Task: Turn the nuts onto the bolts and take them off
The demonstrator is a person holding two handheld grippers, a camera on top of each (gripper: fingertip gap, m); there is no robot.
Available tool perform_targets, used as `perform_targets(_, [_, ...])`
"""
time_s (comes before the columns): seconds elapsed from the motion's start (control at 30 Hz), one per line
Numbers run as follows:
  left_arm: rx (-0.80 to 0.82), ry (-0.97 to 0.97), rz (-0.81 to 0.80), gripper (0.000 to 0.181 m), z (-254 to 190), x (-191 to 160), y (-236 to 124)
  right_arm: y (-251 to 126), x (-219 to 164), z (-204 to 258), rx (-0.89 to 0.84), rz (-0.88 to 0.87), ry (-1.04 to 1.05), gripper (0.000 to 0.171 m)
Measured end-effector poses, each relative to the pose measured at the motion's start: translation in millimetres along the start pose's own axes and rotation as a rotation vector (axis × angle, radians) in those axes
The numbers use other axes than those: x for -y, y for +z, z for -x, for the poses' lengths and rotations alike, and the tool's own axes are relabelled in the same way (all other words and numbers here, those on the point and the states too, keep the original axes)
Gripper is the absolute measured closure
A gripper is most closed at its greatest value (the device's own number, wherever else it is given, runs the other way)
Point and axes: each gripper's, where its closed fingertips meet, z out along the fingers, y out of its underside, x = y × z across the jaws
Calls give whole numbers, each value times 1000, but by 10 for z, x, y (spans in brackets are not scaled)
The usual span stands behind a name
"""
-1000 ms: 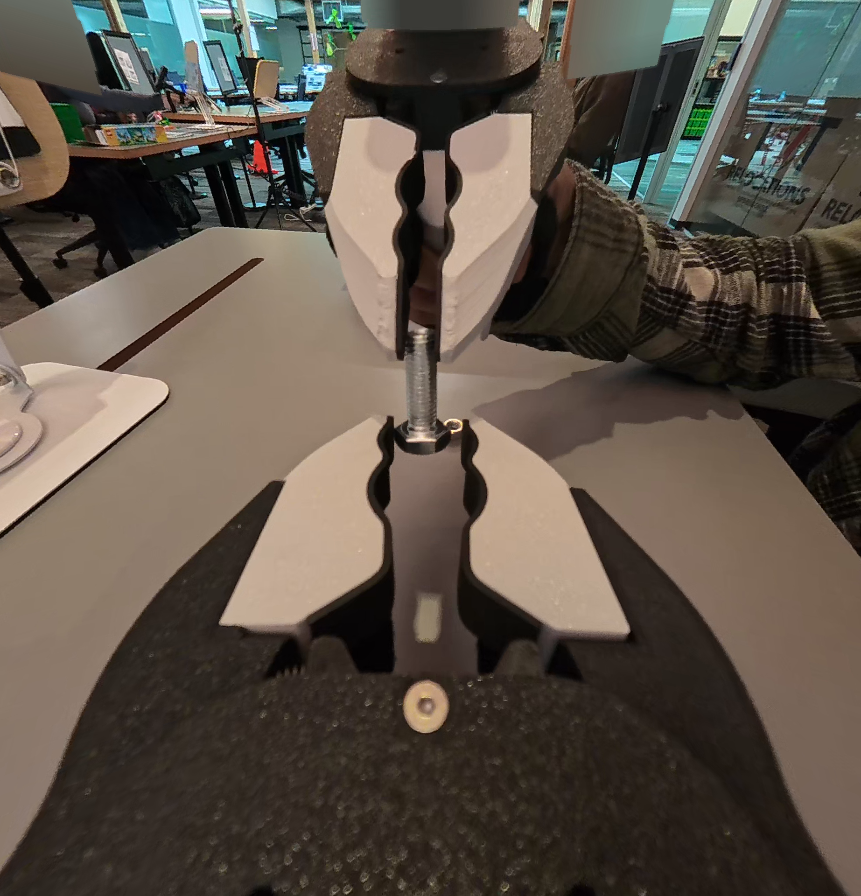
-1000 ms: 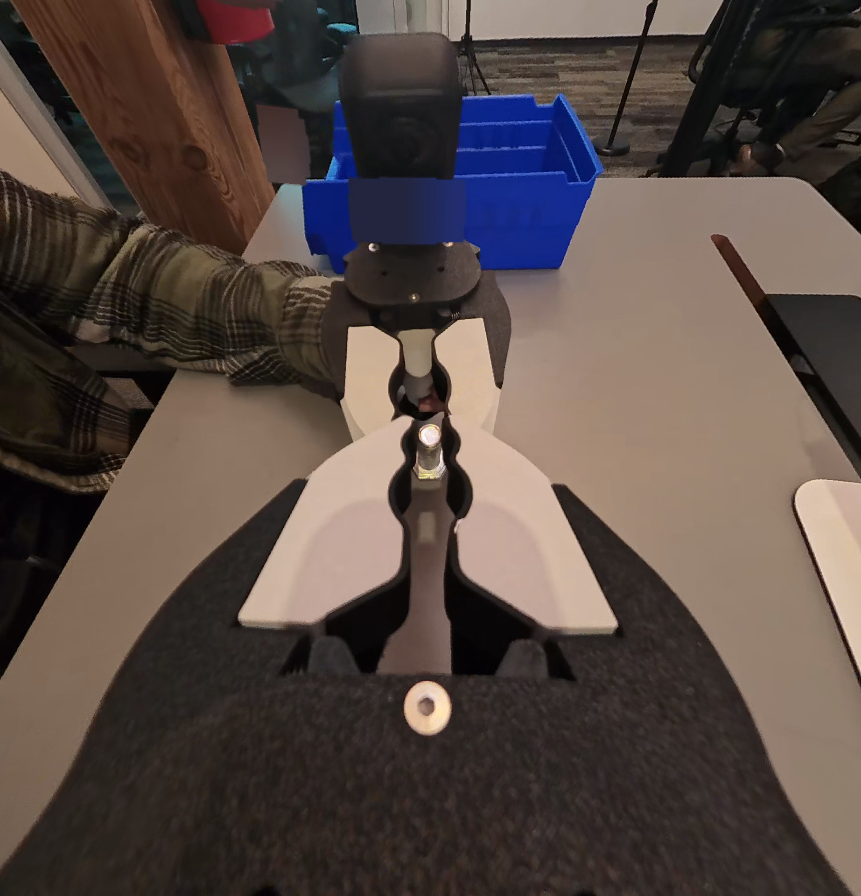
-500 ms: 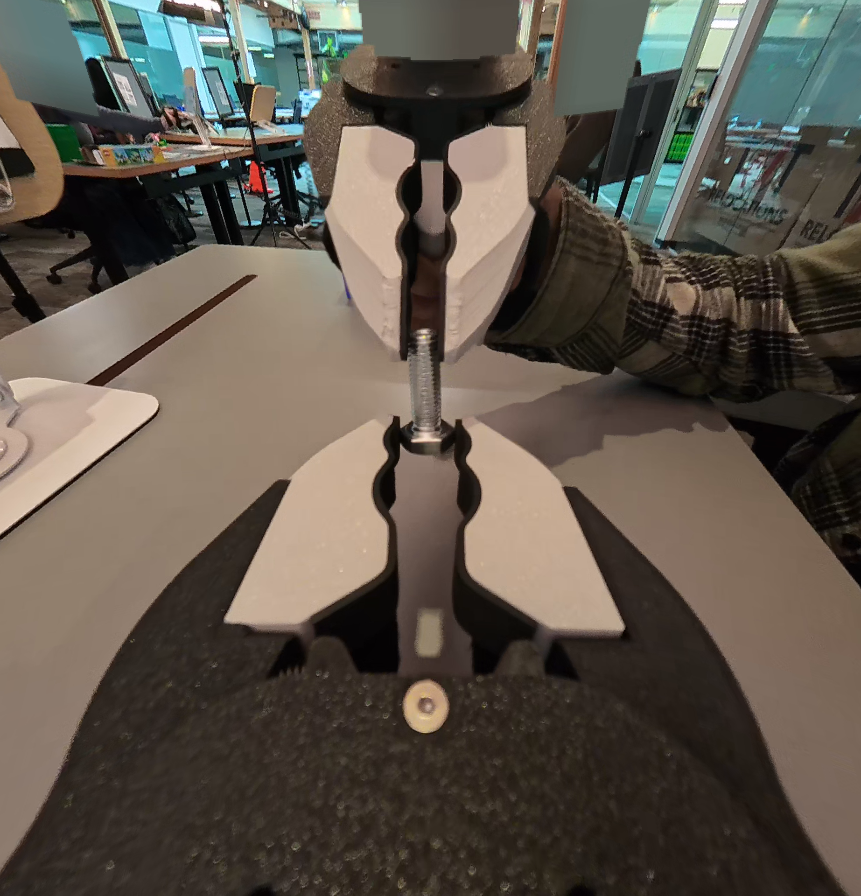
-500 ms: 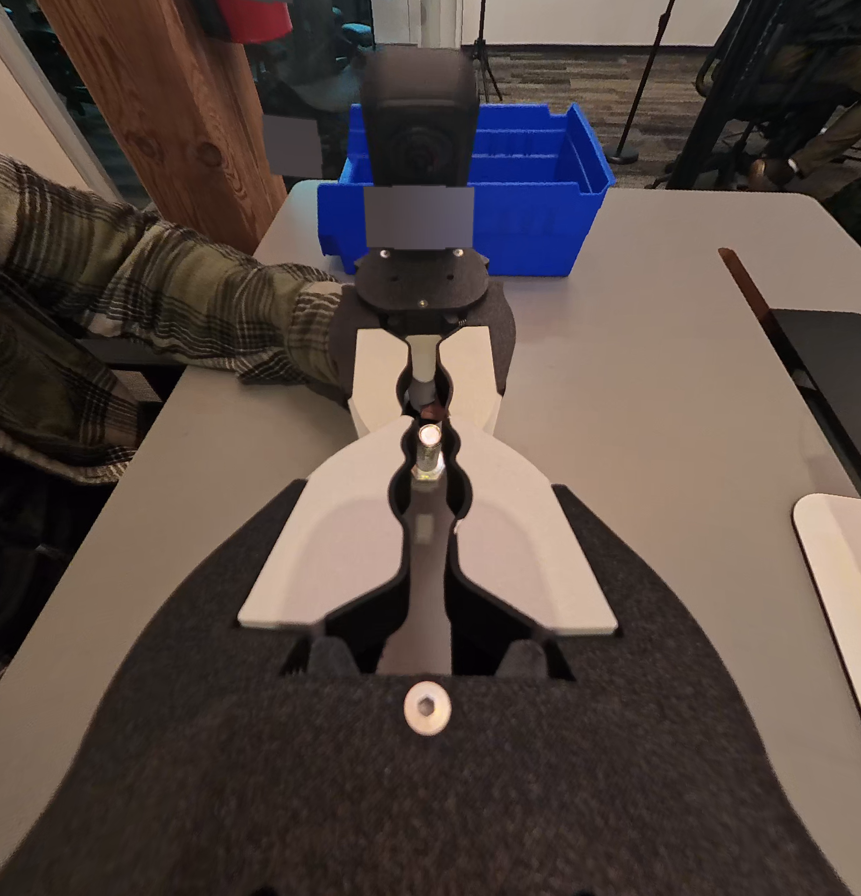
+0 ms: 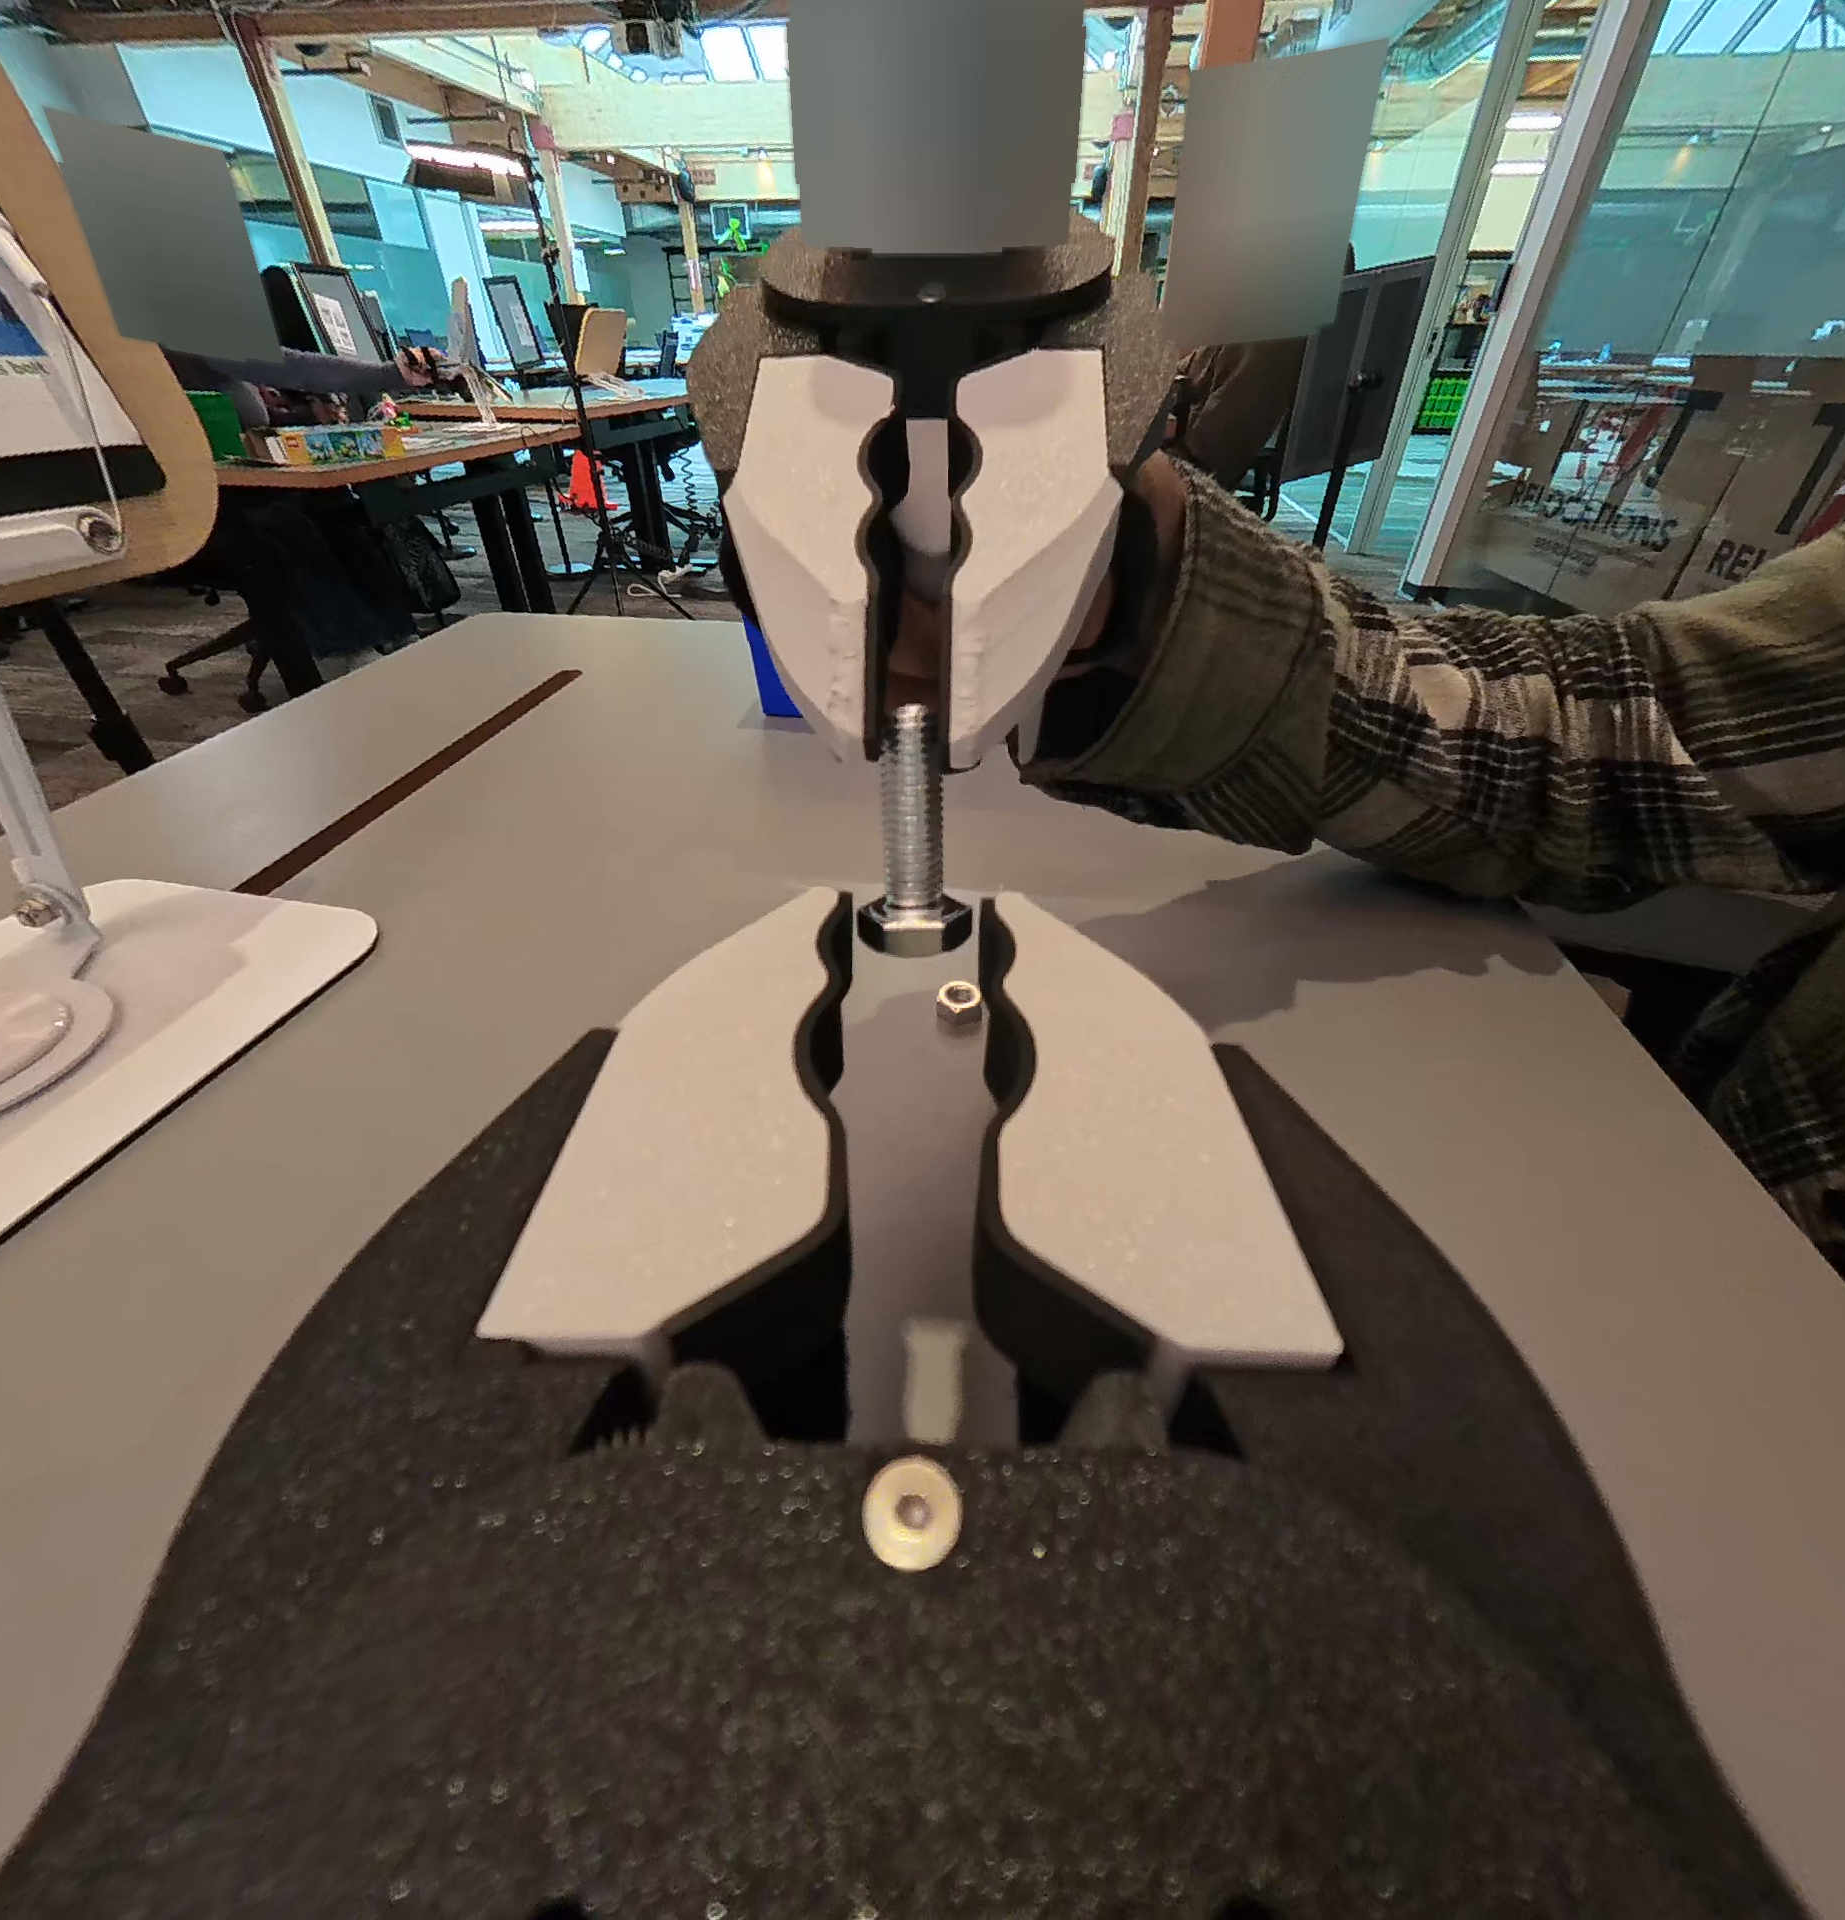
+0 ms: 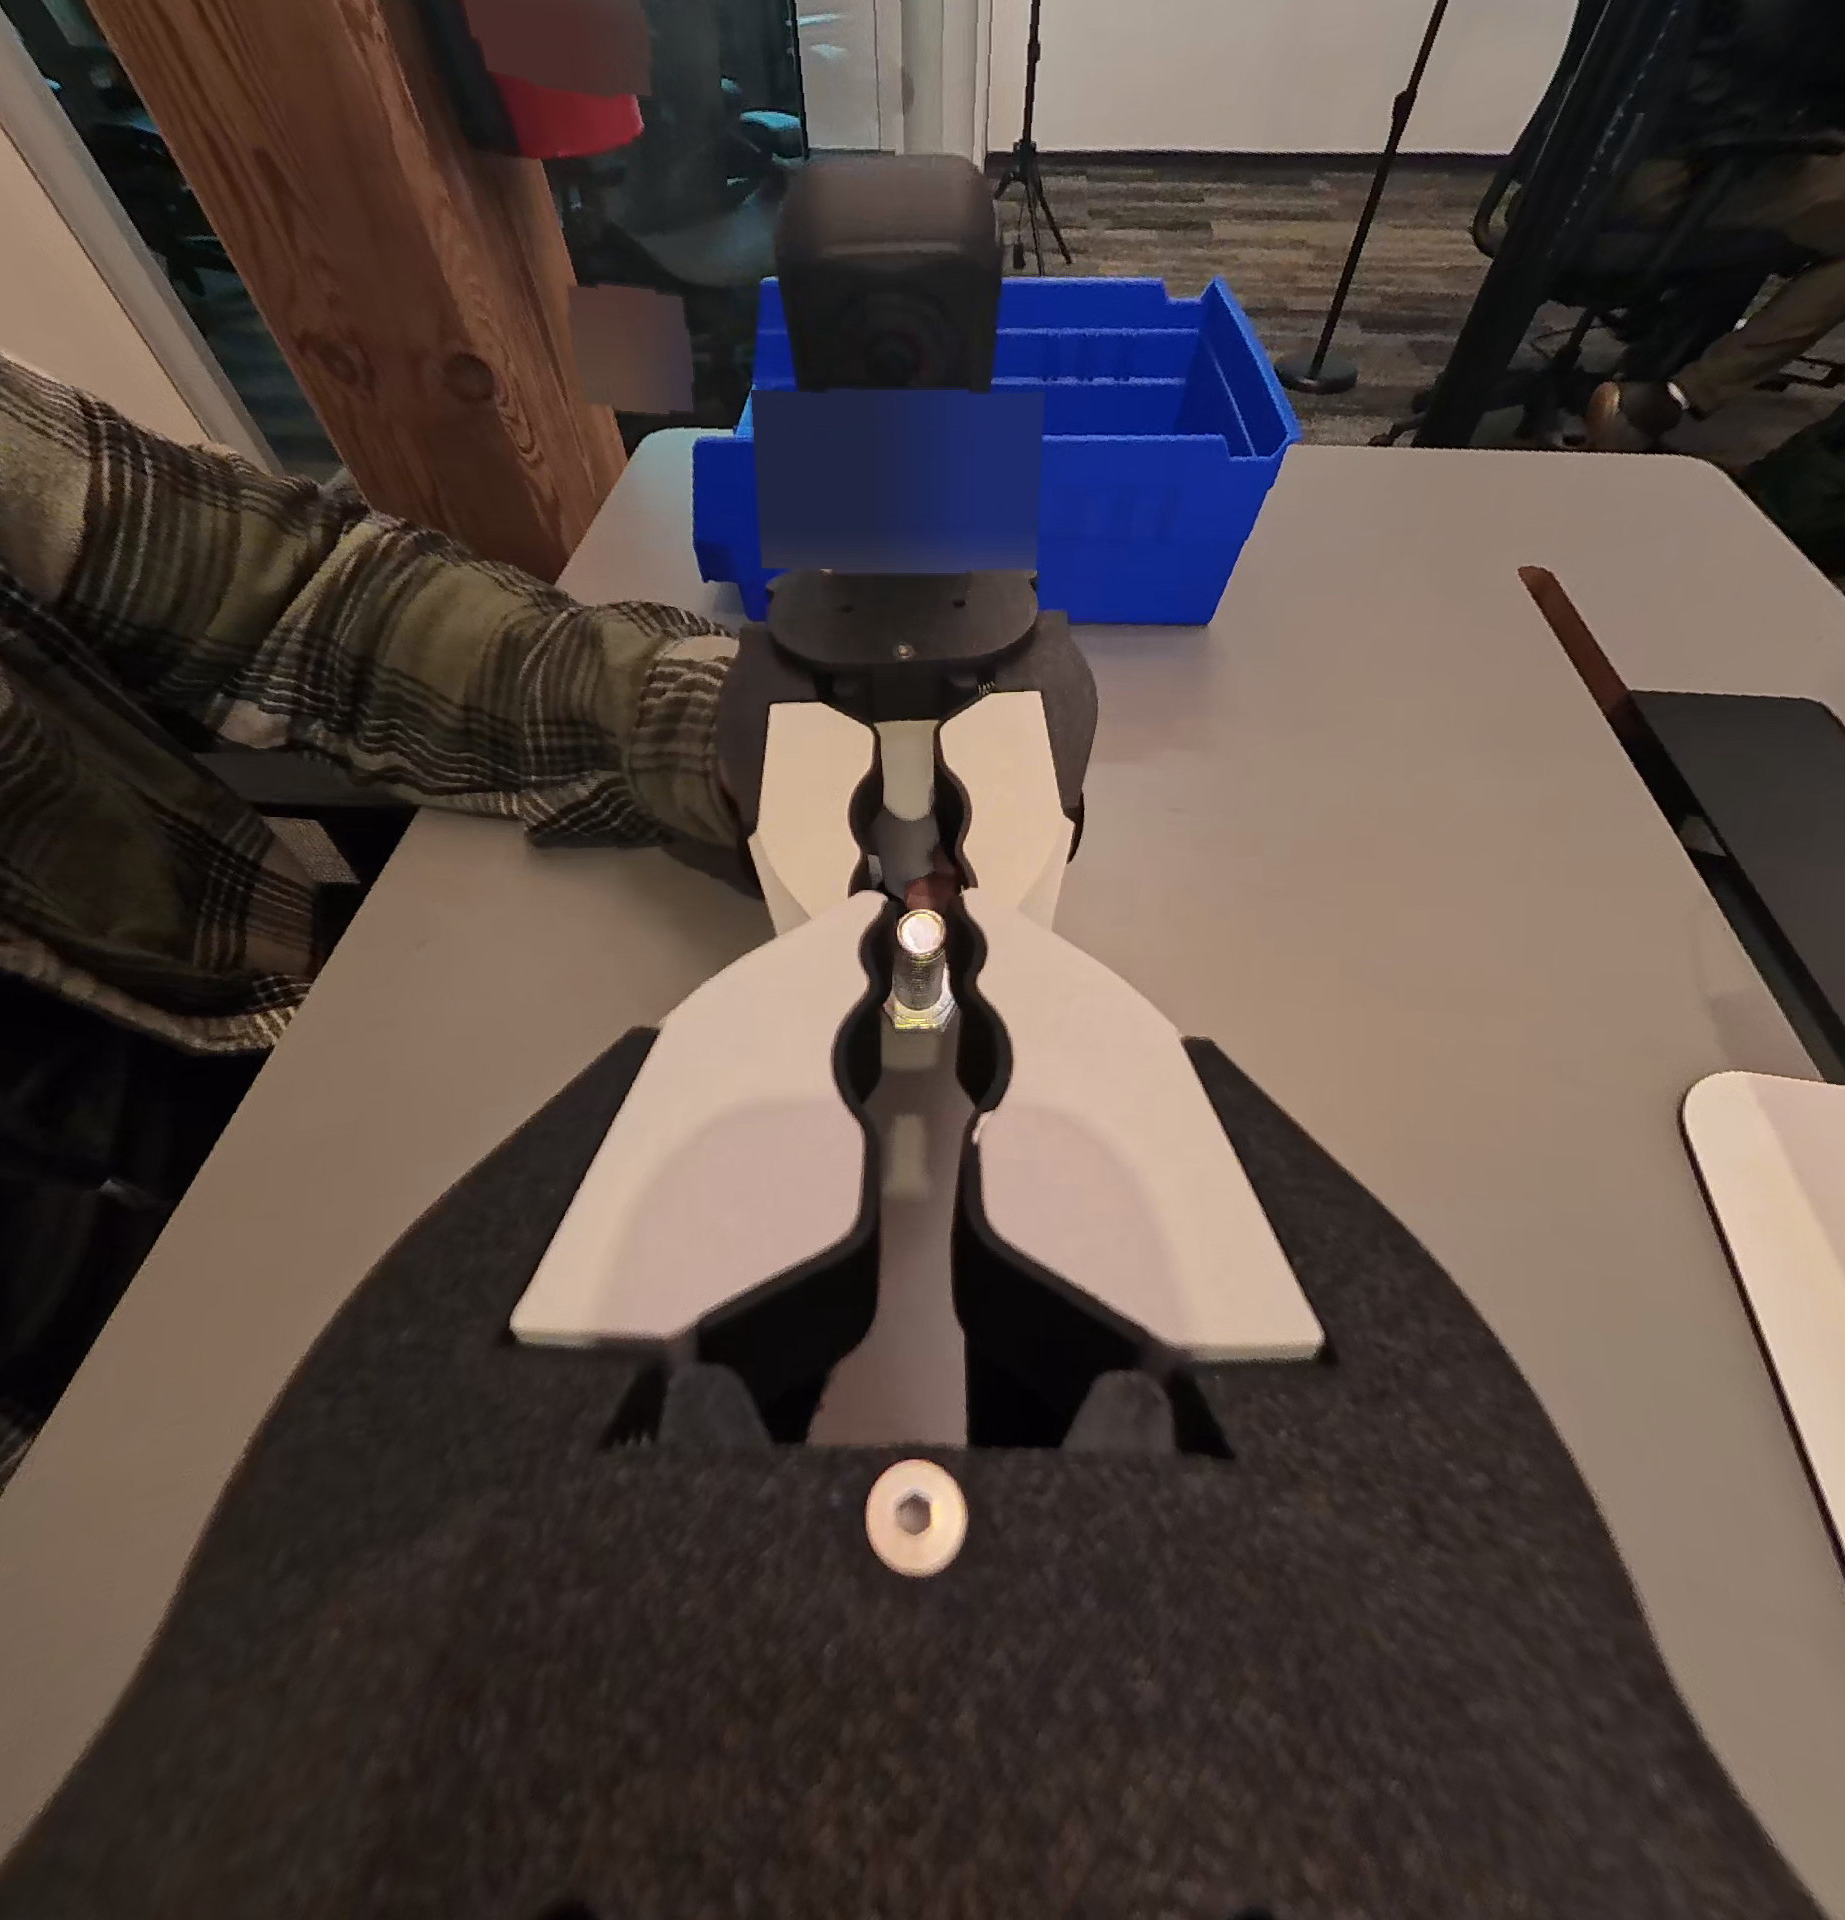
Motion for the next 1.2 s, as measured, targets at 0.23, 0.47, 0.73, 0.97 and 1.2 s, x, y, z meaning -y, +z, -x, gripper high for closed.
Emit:
perform_targets(0.23, [-7, -6, -3, 157, -13, 6, 13, 58, 4, 30, 17, -4, -3, 163])
perform_targets(0.47, [-14, 17, 60, 156, -57, -94, 89, 77, -3, 39, 19, 4, -7, 163])
perform_targets(0.73, [-12, 26, 91, 164, -62, -139, 106, 125, -35, 56, 28, 21, -16, 163])
perform_targets(0.97, [20, 30, 116, 165, -33, -174, 116, 117, -63, 42, 31, 21, -16, 163])
perform_targets(1.2, [48, 40, 110, 165, -10, -180, 131, 83, -20, 21, 8, -18, -17, 149])
